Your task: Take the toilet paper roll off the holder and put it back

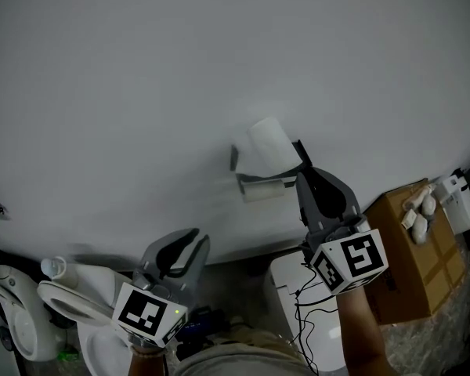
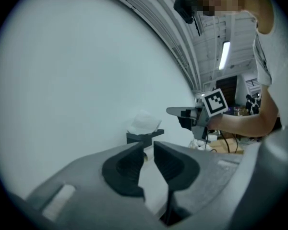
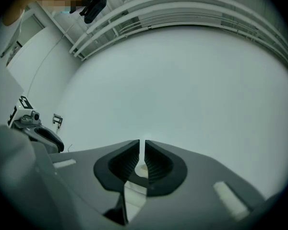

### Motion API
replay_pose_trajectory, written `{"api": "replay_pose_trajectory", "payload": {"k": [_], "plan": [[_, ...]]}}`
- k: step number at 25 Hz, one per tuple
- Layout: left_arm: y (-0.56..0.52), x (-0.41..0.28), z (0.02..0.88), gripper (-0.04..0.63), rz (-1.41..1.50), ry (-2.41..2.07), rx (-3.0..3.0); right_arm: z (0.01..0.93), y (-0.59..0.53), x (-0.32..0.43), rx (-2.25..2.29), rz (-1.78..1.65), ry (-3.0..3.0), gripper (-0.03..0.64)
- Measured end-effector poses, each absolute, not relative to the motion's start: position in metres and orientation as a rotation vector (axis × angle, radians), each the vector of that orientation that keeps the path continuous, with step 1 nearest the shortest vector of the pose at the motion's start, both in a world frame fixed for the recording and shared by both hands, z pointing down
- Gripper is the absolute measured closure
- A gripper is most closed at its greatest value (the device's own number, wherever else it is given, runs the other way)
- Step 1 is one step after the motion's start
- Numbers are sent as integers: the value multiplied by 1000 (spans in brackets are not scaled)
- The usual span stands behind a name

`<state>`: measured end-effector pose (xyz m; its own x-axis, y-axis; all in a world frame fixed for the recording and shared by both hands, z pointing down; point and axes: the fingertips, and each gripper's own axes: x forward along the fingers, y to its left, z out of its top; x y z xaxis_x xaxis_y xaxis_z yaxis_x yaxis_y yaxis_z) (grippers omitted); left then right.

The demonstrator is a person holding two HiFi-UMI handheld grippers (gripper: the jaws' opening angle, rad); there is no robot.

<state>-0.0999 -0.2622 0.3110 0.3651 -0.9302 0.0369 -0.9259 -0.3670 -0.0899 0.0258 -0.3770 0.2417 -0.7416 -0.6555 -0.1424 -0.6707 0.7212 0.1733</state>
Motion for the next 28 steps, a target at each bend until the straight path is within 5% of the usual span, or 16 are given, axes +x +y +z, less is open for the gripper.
{"api": "replay_pose_trajectory", "payload": {"k": [4,28], "plan": [[-248,-98,309,604,-109,1697,-2572,252,-352,29,-1140,299,2862,588],[-150,-80,328,604,-136,1487,-2725,313,-201,45,-1336,117,2880,601]]}}
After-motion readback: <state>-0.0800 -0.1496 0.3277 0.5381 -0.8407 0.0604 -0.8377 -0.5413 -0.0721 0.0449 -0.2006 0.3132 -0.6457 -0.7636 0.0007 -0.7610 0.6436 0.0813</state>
